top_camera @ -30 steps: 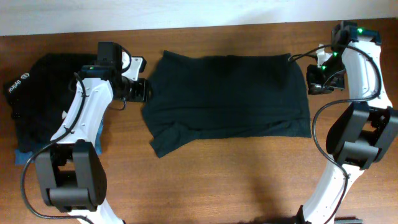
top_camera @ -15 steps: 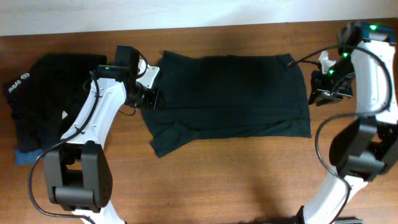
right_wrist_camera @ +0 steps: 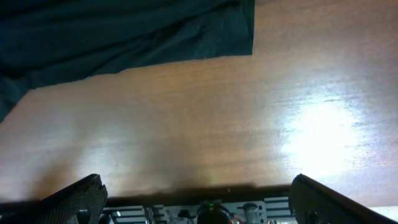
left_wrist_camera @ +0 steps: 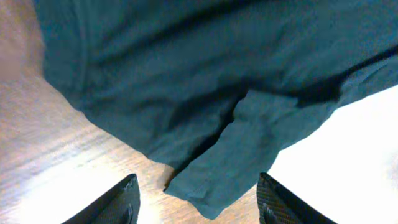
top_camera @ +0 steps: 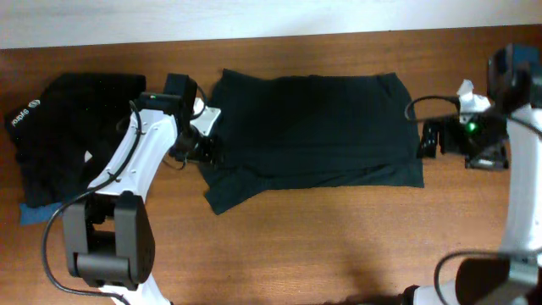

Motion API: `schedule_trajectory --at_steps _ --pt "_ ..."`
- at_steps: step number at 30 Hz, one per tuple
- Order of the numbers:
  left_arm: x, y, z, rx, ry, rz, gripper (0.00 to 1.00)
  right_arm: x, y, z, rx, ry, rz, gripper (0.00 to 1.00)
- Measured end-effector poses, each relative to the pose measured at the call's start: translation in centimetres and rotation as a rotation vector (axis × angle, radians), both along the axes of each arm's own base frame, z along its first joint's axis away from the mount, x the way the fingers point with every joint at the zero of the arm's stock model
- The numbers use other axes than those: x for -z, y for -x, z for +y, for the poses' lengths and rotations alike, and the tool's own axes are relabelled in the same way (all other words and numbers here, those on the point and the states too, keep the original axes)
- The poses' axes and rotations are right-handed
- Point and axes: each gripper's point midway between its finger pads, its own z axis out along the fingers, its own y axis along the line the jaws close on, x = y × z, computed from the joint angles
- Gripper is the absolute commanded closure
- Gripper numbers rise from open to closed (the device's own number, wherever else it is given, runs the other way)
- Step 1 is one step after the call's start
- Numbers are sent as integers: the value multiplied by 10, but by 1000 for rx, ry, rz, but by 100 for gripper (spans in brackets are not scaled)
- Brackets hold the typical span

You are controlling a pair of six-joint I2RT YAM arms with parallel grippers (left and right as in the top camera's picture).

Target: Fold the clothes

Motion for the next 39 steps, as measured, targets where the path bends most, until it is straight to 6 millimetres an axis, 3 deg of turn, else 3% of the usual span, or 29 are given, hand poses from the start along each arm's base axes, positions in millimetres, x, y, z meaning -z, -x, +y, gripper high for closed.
schedule_trajectory --at_steps 9,13,22,23,26,29,36,39 --pt "37 29 -5 53 -14 56 40 4 9 2 11 -4 17 2" --pt "53 45 -9 84 -20 84 40 7 13 -6 59 44 44 2" --pt "65 45 -10 90 -15 55 40 3 21 -14 113 101 44 1" --pt "65 44 -10 90 -15 51 42 2 21 -14 113 103 41 1" --pt "65 42 -11 94 -14 40 65 2 22 -15 114 110 39 4" --pt "65 41 -11 99 -15 37 74 2 22 -16 117 114 40 8" --pt "65 44 -10 100 -18 47 75 2 22 -17 117 119 38 8" --pt "65 46 -9 101 -20 58 81 1 21 -17 118 120 34 9"
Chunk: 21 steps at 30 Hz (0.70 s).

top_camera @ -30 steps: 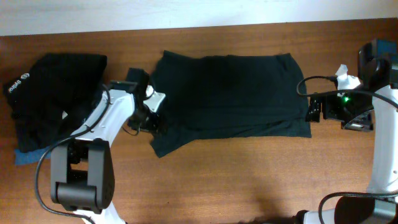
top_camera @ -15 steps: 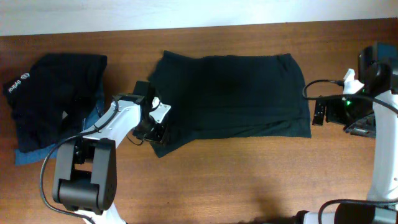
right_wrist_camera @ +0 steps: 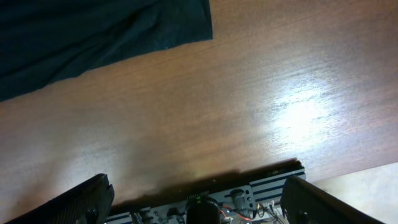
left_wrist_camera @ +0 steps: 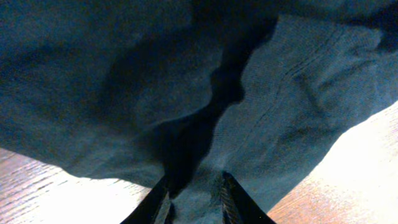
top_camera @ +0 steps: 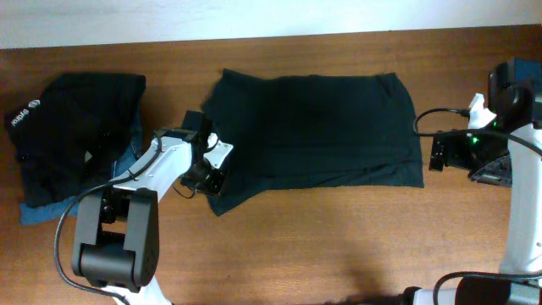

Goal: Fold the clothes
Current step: 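Tug the shirt's left edge with the left gripper to straighten it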

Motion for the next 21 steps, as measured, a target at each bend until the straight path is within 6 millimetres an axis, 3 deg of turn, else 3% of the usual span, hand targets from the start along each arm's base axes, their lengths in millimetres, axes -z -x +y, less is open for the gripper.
schedule_trajectory --at_steps 4,6,8,11,13,16,17,18,19,21 --pt "0 5 1 0 -5 22 87 0 -5 -2 1 8 -19 20" --pt "0 8 2 0 -8 35 87 0 -7 -3 1 11 -27 42" --pt "-1 11 2 0 -10 46 87 -1 -10 -4 1 19 -39 55" --pt "-8 5 1 0 -8 36 88 -1 -14 -5 5 23 -56 59" --pt "-17 -6 -1 0 0 0 87 -1 -16 -6 6 25 -66 54" --pt "-34 -22 -5 0 14 -64 87 -2 -18 -6 9 26 -75 38" --pt "-41 -26 -6 0 19 -85 87 -2 -19 -6 6 25 -77 30" --pt "-46 -30 -7 0 23 -104 87 -1 -20 -6 9 23 -78 8" --pt "-52 -34 -8 0 28 -125 87 0 -21 -6 6 20 -78 1" --pt "-59 -41 -9 0 34 -152 87 2 -24 -5 5 12 -75 1"
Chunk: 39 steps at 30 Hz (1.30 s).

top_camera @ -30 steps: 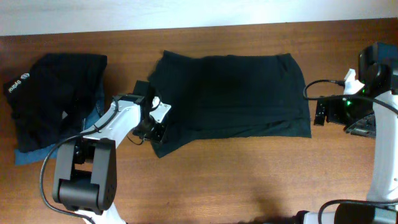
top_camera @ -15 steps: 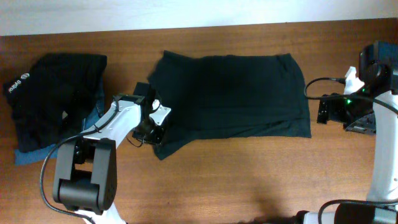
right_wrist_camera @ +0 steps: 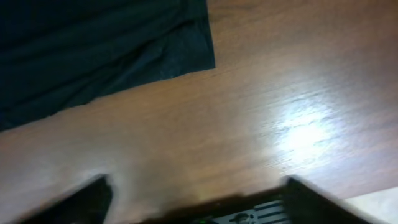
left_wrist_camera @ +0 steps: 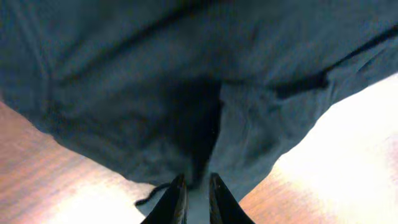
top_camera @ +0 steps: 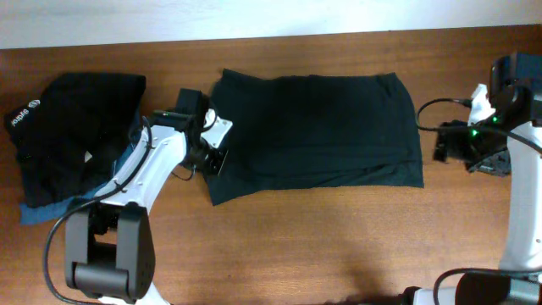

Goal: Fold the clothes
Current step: 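Tug the shirt's left edge with the left gripper to straighten it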

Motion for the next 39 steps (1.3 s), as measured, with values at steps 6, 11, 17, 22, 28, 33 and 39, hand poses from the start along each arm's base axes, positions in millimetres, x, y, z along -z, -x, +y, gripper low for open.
schedule_trajectory --at_steps 6,11,17,22,28,33,39 --pt "-6 -22 -5 0 20 -92 87 13 -12 -1 -1 -20 21 0" --pt "-10 -36 -8 0 33 -152 87 24 -22 -2 -1 -32 35 11" --pt "-13 -45 -10 0 42 -192 82 45 -29 -4 -4 -52 102 12" --pt "-10 -33 -7 0 30 -138 56 67 -31 -4 -4 -74 182 12" --pt "-7 -29 -6 0 26 -122 55 72 -29 -4 -3 -81 204 12" --pt "9 -19 -4 0 16 -76 55 72 -28 -4 -4 -82 210 13" --pt "40 -5 -3 1 2 33 55 72 -26 -3 -3 -84 218 13"
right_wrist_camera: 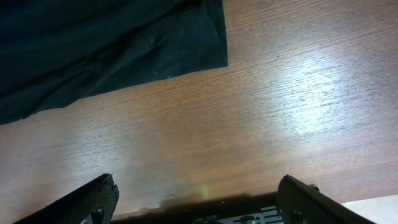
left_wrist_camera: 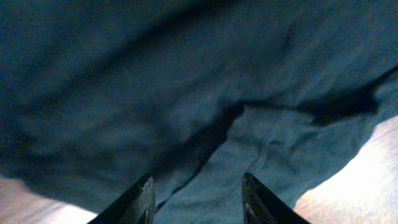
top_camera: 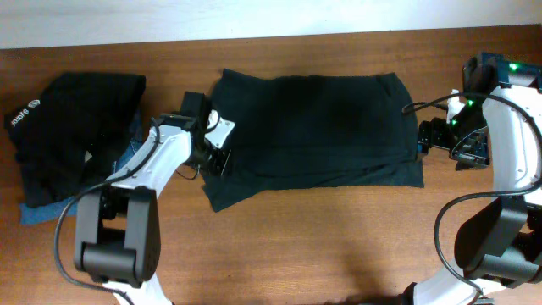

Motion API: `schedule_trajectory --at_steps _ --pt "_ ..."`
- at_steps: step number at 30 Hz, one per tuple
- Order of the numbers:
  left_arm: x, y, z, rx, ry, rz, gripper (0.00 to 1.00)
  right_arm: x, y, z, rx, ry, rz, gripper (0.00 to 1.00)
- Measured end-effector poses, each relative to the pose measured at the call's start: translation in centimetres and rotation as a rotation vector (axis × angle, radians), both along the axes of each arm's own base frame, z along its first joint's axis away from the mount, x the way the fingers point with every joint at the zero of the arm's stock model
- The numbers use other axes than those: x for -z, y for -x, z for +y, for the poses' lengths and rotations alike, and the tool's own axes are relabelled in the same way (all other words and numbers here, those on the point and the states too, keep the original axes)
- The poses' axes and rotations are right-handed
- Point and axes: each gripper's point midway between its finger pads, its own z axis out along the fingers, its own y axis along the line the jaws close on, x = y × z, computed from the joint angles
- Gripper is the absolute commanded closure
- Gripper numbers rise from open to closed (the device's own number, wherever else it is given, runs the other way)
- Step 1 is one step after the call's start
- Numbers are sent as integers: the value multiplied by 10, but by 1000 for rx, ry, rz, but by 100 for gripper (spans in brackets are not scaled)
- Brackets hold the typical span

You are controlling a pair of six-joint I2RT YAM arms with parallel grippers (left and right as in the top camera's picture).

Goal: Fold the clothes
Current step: 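Tug the shirt's left edge with the left gripper to straighten it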

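Observation:
A dark teal shirt lies spread flat across the middle of the table. My left gripper is low over its left edge. In the left wrist view that gripper is open, and a folded flap of the shirt runs between its fingers without being pinched. My right gripper hovers just off the shirt's right edge. In its wrist view the right gripper is wide open over bare wood, with the shirt's corner ahead of it.
A pile of black clothes lies at the far left on a blue cloth. The wooden table shows bare along the front. The pale back wall runs behind it.
My left gripper was shut on cloth at the shirt's left edge and is now open there. The right gripper has shifted a little left, closer to the shirt's right edge.
First my left gripper hung open over the loose flap at the shirt's lower left. Then it was shut on that flap, then still shut slightly farther up the left edge, and now it is open. The right gripper stayed open off the right edge.

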Motion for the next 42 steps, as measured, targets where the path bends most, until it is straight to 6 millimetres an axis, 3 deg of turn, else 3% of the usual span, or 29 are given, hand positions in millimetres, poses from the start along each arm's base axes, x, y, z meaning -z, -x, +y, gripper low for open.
schedule_trajectory --at_steps 5,12,19,30,42 --pt "14 12 -1 2 6 72 55 0 0 0 0 0 0 14" --pt "15 15 -2 3 16 84 57 0 0 0 0 0 0 16" --pt "15 17 -6 11 22 87 84 0 0 0 -1 0 1 19" --pt "13 21 -10 24 21 100 91 0 0 0 -2 0 1 19" --pt "-24 -23 -21 27 51 -29 90 0 -5 -1 -3 5 -19 26"
